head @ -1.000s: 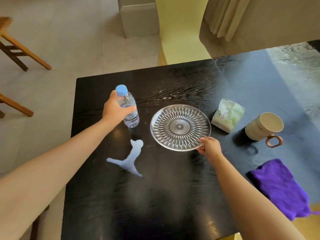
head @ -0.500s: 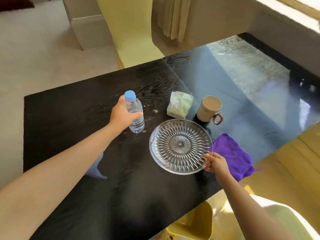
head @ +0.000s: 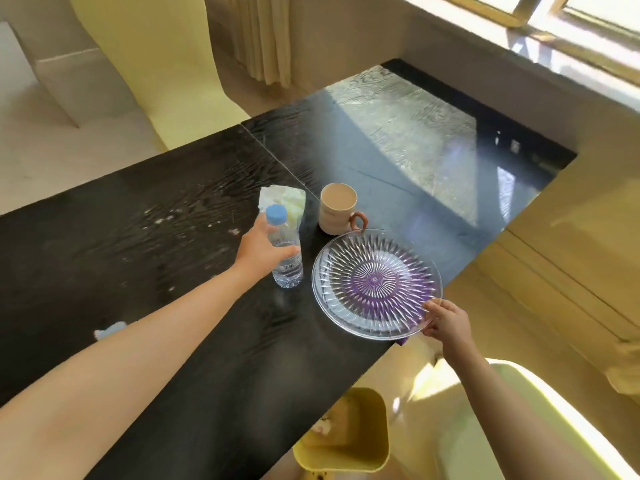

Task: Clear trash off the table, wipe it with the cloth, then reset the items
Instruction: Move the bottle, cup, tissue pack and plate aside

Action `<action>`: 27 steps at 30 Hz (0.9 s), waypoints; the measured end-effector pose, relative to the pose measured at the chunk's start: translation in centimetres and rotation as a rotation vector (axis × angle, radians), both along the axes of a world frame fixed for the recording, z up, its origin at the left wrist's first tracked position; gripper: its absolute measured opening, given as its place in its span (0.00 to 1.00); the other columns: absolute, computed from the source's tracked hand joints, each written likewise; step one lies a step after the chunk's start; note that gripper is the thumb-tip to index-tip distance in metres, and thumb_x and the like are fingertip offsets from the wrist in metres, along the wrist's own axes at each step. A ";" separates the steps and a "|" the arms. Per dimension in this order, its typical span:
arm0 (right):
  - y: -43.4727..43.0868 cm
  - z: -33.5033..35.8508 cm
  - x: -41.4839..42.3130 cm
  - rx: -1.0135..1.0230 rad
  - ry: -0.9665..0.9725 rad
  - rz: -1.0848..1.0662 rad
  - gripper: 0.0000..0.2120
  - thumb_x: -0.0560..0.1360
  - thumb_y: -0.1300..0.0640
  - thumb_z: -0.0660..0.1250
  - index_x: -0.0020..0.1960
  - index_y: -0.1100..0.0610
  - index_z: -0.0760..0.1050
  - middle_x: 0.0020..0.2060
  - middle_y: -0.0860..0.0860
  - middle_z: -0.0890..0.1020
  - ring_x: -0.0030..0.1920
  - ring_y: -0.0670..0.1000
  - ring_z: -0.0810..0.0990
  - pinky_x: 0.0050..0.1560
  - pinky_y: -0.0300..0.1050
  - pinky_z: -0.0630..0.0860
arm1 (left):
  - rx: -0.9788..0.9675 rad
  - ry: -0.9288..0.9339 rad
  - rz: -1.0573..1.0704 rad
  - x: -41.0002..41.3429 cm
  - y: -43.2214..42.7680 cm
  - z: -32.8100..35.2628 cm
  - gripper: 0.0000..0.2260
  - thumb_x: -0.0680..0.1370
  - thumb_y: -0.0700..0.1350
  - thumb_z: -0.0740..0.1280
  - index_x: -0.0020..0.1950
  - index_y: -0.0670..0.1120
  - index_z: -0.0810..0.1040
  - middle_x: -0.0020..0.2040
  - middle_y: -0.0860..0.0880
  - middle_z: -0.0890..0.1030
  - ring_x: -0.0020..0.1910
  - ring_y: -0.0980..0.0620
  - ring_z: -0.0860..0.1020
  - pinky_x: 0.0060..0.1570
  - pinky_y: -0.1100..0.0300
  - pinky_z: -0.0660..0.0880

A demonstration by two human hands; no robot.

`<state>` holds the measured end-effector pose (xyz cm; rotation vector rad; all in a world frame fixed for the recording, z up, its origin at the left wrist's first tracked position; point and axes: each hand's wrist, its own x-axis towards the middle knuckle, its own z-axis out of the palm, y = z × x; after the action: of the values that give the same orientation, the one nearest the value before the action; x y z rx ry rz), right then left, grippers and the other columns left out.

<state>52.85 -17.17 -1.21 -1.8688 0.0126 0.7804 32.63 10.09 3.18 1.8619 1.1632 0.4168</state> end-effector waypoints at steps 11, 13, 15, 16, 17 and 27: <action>-0.6 -1.7 6.9 -0.006 0.020 -0.202 0.09 0.76 0.64 0.61 0.37 0.59 0.73 0.29 0.56 0.74 0.22 0.52 0.75 0.18 0.33 0.72 | 0.095 -0.036 0.020 7.0 -2.2 -1.6 0.31 0.68 0.46 0.75 0.66 0.43 0.64 0.61 0.45 0.75 0.61 0.46 0.73 0.52 0.61 0.66; 0.4 -2.0 7.8 0.007 0.038 -0.220 0.10 0.76 0.65 0.61 0.35 0.58 0.72 0.28 0.56 0.73 0.16 0.46 0.74 0.17 0.33 0.71 | 0.077 -0.052 0.055 7.3 -2.4 -2.0 0.34 0.68 0.47 0.75 0.68 0.44 0.62 0.64 0.45 0.73 0.63 0.46 0.71 0.55 0.60 0.66; 1.3 -2.3 8.6 0.021 0.052 -0.230 0.10 0.75 0.65 0.61 0.35 0.59 0.71 0.28 0.56 0.72 0.13 0.43 0.71 0.16 0.32 0.70 | 0.030 -0.042 0.116 6.9 -3.0 -2.5 0.38 0.68 0.48 0.75 0.71 0.45 0.59 0.68 0.44 0.70 0.66 0.46 0.69 0.60 0.58 0.66; 1.6 -2.5 9.0 0.024 0.055 -0.231 0.10 0.75 0.65 0.61 0.35 0.59 0.70 0.28 0.56 0.72 0.14 0.43 0.71 0.16 0.32 0.70 | 0.015 -0.028 0.170 6.6 -3.6 -3.0 0.37 0.68 0.48 0.75 0.71 0.45 0.59 0.68 0.43 0.69 0.66 0.45 0.69 0.62 0.57 0.66; 1.9 -2.6 9.4 0.024 0.055 -0.227 0.10 0.75 0.65 0.61 0.35 0.59 0.70 0.28 0.56 0.72 0.14 0.43 0.72 0.17 0.32 0.70 | 0.005 -0.001 0.248 6.1 -4.5 -3.7 0.35 0.68 0.48 0.75 0.70 0.43 0.62 0.65 0.42 0.70 0.64 0.44 0.70 0.63 0.53 0.68; 3.3 -5.1 11.6 -0.010 0.053 -0.144 0.12 0.77 0.60 0.64 0.35 0.59 0.71 0.30 0.56 0.73 0.30 0.51 0.74 0.21 0.32 0.75 | -0.138 0.325 0.001 11.3 -12.4 -9.6 0.28 0.74 0.50 0.67 0.70 0.41 0.64 0.67 0.40 0.69 0.67 0.41 0.65 0.66 0.51 0.63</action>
<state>64.46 -13.84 -6.34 -1.8338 0.1827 0.7309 43.94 -2.27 -6.45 1.8513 1.3705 0.0305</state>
